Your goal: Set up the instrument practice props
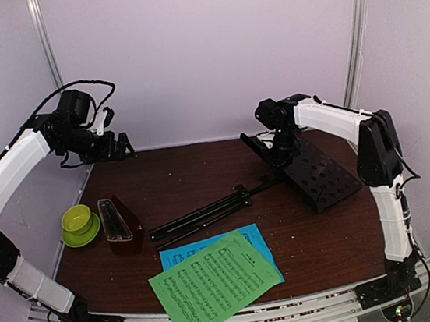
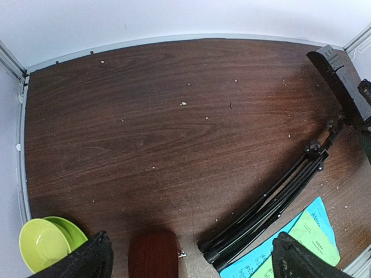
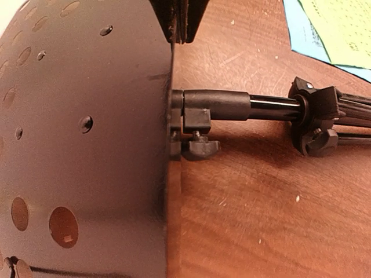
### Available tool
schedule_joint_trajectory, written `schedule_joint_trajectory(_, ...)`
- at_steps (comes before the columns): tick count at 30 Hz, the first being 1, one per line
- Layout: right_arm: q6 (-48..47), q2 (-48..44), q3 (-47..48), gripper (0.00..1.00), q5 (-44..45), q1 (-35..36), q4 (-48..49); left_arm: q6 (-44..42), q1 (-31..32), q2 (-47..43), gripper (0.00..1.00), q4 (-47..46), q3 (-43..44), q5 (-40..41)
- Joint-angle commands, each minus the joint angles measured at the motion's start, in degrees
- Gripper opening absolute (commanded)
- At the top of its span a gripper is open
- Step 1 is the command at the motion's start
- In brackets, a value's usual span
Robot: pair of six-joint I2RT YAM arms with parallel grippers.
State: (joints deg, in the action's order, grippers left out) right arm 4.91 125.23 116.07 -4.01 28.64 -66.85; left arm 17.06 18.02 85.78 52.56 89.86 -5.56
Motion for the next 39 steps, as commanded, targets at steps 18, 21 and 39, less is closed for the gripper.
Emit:
schedule_joint_trajectory(18, -8.4, -25.0, 18.0, 0.00, 29.8, 8.8, 4.7, 0.4, 0.3, -3.6, 0.98, -3.5, -0.2, -3.1)
schedule_joint_trajectory(21, -12.2, -26.9, 18.0, 0.00, 34.7, 11.2, 7.4, 1.0, 0.3, -4.4, 0.98, -4.2, -0.8, -3.6)
schedule_joint_trajectory(39, -40.7, -33.8, 12.1, 0.00, 51.0, 26.0, 31.7, 2.2, 2.7, -14.0, 0.98, -17.4, -14.1, -9.5)
